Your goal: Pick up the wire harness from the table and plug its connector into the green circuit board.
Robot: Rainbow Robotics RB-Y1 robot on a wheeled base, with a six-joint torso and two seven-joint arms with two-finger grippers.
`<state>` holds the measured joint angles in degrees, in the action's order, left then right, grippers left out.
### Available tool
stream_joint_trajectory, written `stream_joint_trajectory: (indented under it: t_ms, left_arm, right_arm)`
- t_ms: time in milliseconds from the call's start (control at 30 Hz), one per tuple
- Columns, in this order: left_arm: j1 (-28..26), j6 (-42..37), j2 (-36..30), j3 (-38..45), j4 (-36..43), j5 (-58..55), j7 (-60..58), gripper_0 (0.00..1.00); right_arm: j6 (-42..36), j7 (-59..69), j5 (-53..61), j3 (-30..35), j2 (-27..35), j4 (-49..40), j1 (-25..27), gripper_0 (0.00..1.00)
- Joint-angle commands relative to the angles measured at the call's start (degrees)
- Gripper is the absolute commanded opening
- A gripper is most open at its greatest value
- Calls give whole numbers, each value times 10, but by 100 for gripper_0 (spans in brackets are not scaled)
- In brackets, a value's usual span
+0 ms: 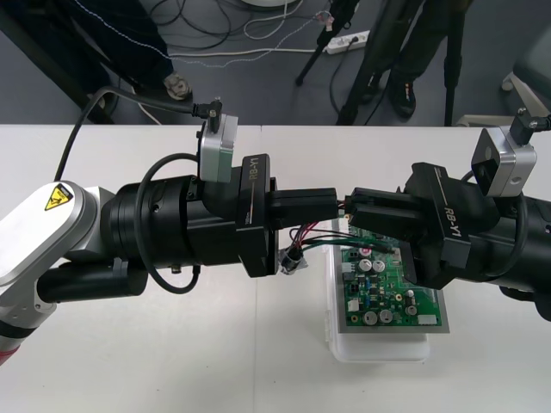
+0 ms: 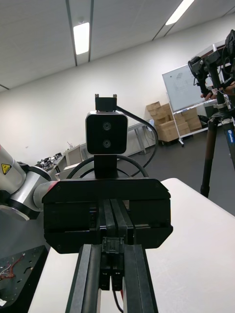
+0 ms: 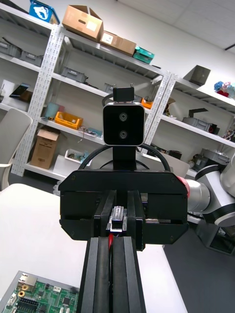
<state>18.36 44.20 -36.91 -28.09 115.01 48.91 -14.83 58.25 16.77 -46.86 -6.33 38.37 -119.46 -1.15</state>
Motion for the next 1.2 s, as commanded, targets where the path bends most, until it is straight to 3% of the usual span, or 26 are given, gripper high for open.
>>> stream_joint_trajectory:
  t_ms: [33, 100, 167, 200, 367, 433, 467, 867, 1200]
  left_arm:
    - [2, -19, 17, 15, 22, 5, -12, 0]
    - [2, -18, 16, 15, 22, 5, -11, 0]
    - [2, -19, 16, 15, 22, 7, -9, 0]
    - [2, -18, 16, 15, 22, 7, -9, 0]
    - [2, -18, 15, 15, 22, 7, -4, 0]
    - [2, -18, 15, 15, 22, 7, -1, 0]
    - [2, -18, 14, 15, 22, 7, 0, 0]
    - [-7, -17, -6, 19, 22, 7, 21, 0]
    - [-41, 34, -26, 71, 22, 7, 38, 0]
  right_arm:
    - [3, -18, 8, -3, 0, -12, 7, 0]
    - [3, -17, 8, -2, 0, -11, 7, 0]
    - [0, -19, 8, -2, 0, -12, 7, 21]
    - [0, -19, 8, -2, 0, -12, 7, 40]
    - [0, -19, 8, -2, 0, -8, 7, 76]
    - [2, -19, 8, -2, 0, -4, 7, 95]
    - [3, -19, 8, -2, 1, -3, 7, 98]
    - [16, -24, 8, -2, 22, 20, 7, 100]
    - [79, -38, -4, 14, 47, 72, 7, 100]
